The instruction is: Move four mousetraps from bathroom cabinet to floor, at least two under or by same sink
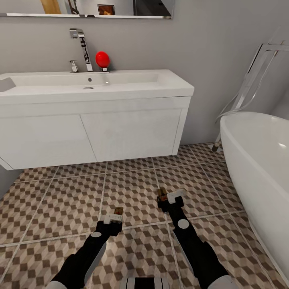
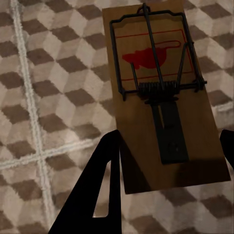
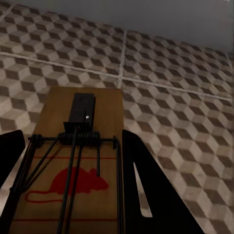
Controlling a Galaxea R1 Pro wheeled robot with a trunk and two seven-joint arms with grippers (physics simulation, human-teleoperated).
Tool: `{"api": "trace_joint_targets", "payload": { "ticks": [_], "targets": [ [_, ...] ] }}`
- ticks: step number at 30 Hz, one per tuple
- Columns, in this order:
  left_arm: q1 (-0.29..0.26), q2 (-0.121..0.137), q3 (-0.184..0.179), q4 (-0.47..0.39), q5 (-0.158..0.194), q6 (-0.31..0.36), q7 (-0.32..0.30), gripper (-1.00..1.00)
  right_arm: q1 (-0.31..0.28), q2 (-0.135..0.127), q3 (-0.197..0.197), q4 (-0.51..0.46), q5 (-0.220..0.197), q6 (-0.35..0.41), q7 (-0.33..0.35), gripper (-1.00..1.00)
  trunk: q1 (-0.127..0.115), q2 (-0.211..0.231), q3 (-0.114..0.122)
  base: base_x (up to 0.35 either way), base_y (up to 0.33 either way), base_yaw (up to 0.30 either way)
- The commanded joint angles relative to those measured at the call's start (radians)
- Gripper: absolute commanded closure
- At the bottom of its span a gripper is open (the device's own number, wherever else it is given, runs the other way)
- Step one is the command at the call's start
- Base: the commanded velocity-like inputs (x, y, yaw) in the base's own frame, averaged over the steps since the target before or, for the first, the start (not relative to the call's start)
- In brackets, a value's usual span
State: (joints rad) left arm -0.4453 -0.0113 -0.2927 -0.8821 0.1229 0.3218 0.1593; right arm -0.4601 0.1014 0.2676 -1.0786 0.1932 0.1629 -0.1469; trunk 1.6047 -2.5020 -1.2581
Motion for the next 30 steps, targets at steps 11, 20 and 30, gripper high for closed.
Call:
{"api": "trace_joint_targets", "payload": {
  "ticks": [11,20,30],
  "targets": [
    [-0.024,0.001,-0.006,0.120,0.008,-0.213,0.000,1.00,-0.041,0.024,0.002,0.036,0.015,0.003,-0.008,1.00,0.000,0.000,-0.001,0.000,0.000,0.000],
    [-0.024,0.021,-0.008,0.052,0.008,-0.238,0.001,1.00,-0.041,0.017,0.004,0.029,0.017,-0.034,-0.009,1.00,0.000,0.000,-0.001,0.000,0.000,0.000],
    [-0.024,0.035,-0.010,-0.070,0.008,-0.230,0.007,1.00,-0.041,0.017,0.004,0.025,0.017,-0.049,-0.013,1.00,0.000,0.000,-0.001,0.000,0.000,0.000]
  ]
}}
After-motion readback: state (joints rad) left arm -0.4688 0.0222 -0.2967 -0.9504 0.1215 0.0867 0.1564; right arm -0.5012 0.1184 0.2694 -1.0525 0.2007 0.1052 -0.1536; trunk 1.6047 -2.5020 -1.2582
